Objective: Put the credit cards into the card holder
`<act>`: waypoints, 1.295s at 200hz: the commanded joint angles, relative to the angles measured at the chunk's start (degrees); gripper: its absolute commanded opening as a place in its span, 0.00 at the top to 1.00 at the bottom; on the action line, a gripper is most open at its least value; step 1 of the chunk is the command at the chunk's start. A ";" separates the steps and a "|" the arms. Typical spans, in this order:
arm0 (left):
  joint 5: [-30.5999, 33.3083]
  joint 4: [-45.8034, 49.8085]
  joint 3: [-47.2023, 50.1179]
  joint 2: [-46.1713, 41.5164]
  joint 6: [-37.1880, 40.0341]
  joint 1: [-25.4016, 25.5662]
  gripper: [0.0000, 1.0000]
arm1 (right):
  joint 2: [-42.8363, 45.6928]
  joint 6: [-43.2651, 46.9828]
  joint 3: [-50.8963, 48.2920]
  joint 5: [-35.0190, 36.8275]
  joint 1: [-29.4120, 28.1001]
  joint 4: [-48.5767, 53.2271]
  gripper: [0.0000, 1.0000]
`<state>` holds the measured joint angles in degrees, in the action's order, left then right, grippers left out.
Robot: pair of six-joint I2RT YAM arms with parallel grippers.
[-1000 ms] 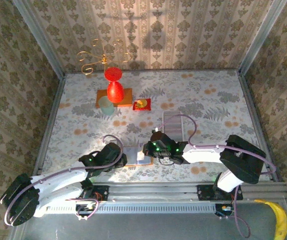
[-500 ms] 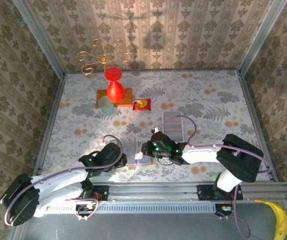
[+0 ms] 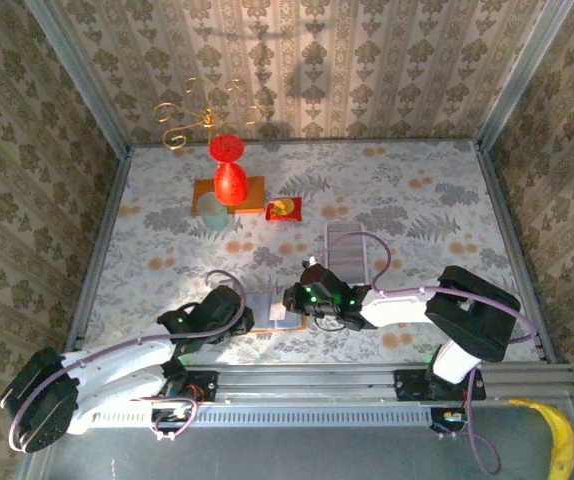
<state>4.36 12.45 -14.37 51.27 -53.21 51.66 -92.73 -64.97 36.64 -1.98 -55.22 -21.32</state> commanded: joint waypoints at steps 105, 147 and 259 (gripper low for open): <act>-0.05 -0.08 2.24 0.55 -1.46 -0.29 0.67 | -0.58 -5.74 -3.06 -1.90 -0.59 -7.38 1.00; -0.01 -0.24 2.37 0.50 -1.72 -0.22 0.67 | 0.87 -5.96 -3.16 -1.82 -0.76 -7.08 1.00; 0.08 -0.24 2.24 0.72 -1.55 -0.22 0.67 | 2.57 -6.40 -2.96 -1.47 -1.38 -6.11 1.00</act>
<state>4.69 11.70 -13.87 51.27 -54.04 51.66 -92.49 -70.65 34.26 -3.42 -55.92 -27.64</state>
